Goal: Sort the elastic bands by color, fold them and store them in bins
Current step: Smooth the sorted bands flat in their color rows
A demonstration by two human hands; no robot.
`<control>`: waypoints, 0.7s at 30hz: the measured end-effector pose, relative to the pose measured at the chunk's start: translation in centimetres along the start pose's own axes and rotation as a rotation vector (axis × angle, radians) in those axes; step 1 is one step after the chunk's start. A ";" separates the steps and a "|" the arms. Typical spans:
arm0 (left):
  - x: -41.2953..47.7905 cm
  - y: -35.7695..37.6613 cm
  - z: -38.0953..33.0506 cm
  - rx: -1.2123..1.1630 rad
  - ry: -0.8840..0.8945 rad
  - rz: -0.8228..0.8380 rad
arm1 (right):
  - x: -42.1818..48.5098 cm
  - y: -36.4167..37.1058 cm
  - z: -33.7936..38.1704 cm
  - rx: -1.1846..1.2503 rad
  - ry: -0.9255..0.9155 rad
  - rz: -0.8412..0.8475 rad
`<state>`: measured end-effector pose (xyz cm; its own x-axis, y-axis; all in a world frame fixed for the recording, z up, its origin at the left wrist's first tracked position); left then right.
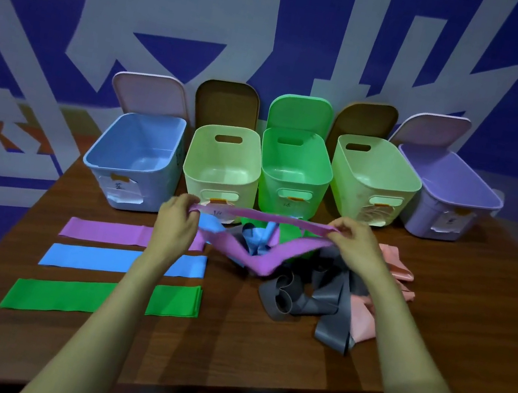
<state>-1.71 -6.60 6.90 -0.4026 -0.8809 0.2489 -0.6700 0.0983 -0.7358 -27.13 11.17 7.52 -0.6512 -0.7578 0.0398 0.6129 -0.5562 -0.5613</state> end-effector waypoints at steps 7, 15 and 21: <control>-1.7 0.4 -1.4 -0.722 -0.233 0.531 | 0.3 0.4 -1.5 0.129 0.153 -0.120; -1.5 -0.2 -1.4 -0.673 -0.193 0.738 | -0.2 -0.4 -1.6 -0.106 0.111 -0.157; -1.7 1.6 -3.6 -0.603 -0.208 0.586 | -1.3 0.6 -1.8 -0.444 0.187 0.365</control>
<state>-4.38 -3.23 7.54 -0.7039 -0.6722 -0.2296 -0.6301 0.7401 -0.2348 -26.71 12.47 5.64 -0.5266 -0.7777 -0.3434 0.5923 -0.0459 -0.8044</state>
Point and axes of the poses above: each hand's wrist, its own x-axis towards the middle knuckle, its own y-axis out of the palm, z = x × y, the point moved 2 cm from there along x, towards the middle knuckle, and after that the axes turned 3 degrees about x, right-handed, at the moved point
